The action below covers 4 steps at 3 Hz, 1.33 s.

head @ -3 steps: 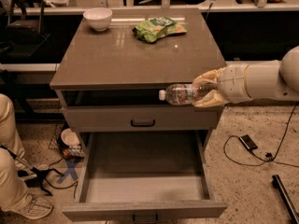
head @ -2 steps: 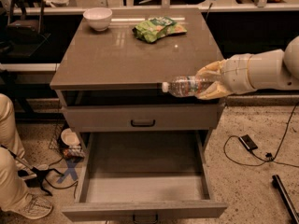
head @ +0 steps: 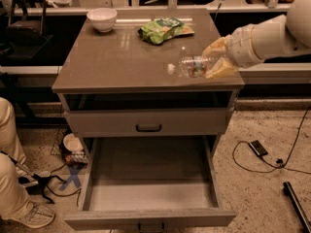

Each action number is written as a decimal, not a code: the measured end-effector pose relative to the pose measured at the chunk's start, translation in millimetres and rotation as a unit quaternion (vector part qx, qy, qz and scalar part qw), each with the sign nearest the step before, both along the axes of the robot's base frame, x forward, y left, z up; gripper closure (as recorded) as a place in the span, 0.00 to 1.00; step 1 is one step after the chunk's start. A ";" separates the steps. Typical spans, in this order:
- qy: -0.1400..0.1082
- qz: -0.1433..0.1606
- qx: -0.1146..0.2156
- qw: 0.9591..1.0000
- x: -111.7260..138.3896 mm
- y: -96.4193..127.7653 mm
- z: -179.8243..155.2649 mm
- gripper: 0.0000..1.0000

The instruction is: Pick water bottle from middle drawer and place on counter

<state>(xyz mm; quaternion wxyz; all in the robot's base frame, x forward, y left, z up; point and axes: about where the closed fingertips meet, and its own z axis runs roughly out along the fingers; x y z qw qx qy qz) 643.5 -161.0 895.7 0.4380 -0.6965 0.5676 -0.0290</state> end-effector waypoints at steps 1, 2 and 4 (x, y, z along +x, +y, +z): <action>0.019 0.006 -0.006 1.000 32.9 21.8 0.1 1.00; 0.031 0.004 -0.007 0.999 50.6 36.0 -3.5 1.00; 0.052 0.010 -0.013 0.999 81.9 63.9 -8.8 0.50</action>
Offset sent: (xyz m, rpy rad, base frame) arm 0.0709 0.0471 -0.0032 -0.0187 0.0859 -0.0085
